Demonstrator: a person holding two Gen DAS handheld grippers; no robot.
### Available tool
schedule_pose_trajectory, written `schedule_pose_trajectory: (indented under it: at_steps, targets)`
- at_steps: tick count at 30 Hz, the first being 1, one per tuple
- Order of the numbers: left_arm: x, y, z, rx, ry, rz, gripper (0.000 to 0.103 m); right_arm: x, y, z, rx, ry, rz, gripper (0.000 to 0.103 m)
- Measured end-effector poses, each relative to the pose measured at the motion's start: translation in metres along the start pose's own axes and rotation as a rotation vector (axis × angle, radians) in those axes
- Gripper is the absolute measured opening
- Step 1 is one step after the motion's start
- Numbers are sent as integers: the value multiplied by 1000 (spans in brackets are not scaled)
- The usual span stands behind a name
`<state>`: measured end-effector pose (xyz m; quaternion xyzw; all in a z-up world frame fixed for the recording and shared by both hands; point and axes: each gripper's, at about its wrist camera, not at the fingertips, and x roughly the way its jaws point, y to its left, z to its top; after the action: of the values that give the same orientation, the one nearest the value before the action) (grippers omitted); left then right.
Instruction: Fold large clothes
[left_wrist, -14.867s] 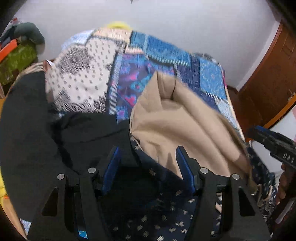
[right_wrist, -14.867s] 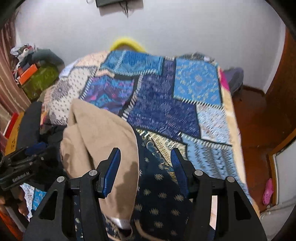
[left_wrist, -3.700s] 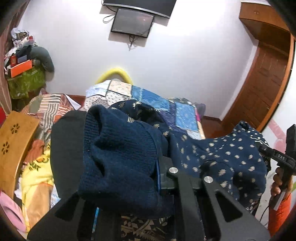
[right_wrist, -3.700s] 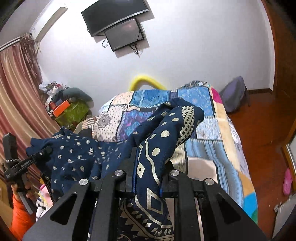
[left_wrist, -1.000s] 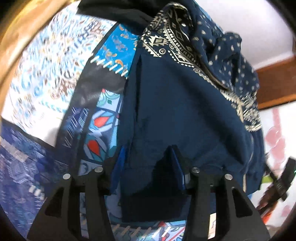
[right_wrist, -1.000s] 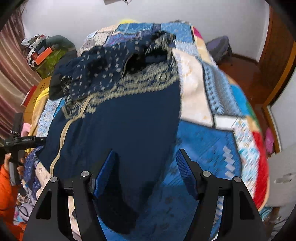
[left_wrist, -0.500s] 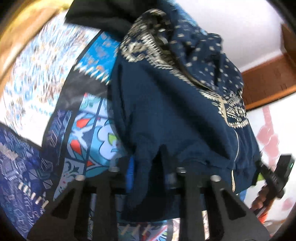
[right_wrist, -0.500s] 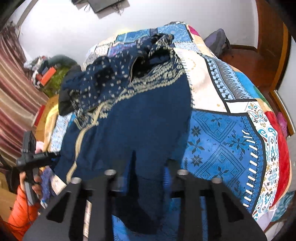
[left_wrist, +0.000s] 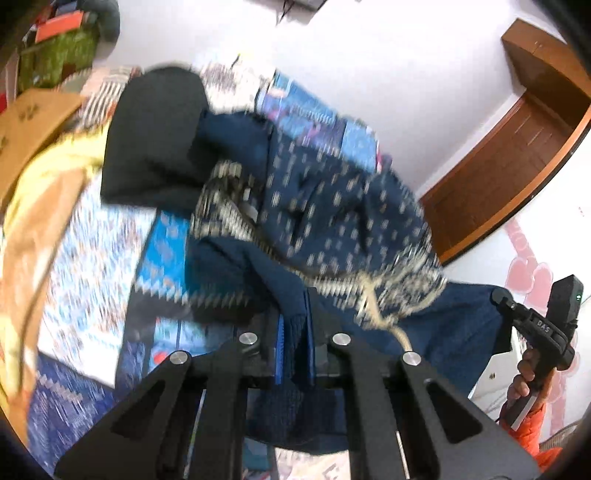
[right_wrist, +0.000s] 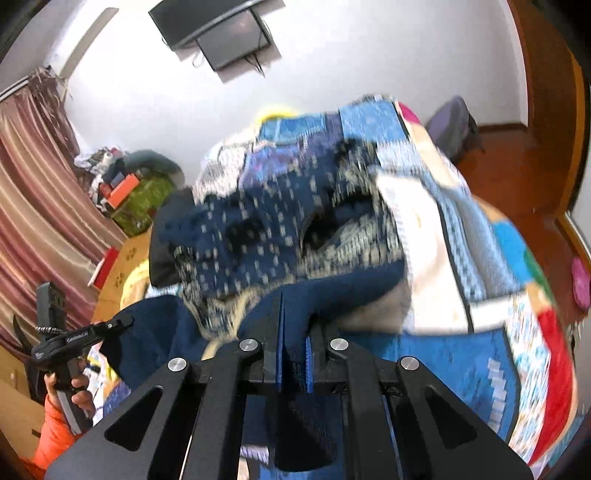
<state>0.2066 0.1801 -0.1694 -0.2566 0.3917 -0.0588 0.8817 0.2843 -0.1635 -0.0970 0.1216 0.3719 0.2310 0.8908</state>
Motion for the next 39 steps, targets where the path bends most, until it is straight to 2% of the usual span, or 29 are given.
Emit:
schedule_pose_trajectory:
  at_steps: [5, 8, 16, 21, 23, 27, 29, 31, 36, 38, 39]
  targets:
    - [-17, -4, 48, -11, -136, 6, 8, 8, 5, 38, -28, -71, -10, 7]
    - [-13, -2, 79, -28, -178, 7, 8, 18, 4, 65, -25, -112, -26, 7]
    - [28, -5, 149, -15, -228, 52, 8, 65, -20, 118, 26, -137, -56, 7]
    - [76, 1, 182, -11, -220, 118, 8, 105, -42, 138, 56, -116, -83, 7]
    - [101, 9, 194, -3, -207, 170, 8, 119, -51, 143, 71, -100, -88, 7]
    - [144, 27, 200, 2, -170, 242, 9, 160, -65, 146, 62, -36, -124, 7]
    - [161, 33, 195, 18, -146, 276, 9, 183, -71, 140, 49, 28, -165, 7]
    - [179, 38, 190, 32, -115, 311, 10, 196, -77, 136, 46, 50, -179, 7]
    - [192, 38, 180, 84, -103, 357, 12, 189, -66, 133, -20, 50, -202, 11]
    - [186, 31, 178, 118, -99, 368, 17, 183, -61, 134, -46, 73, -208, 16]
    - [183, 27, 177, 134, -97, 373, 25, 181, -60, 134, -49, 84, -206, 21]
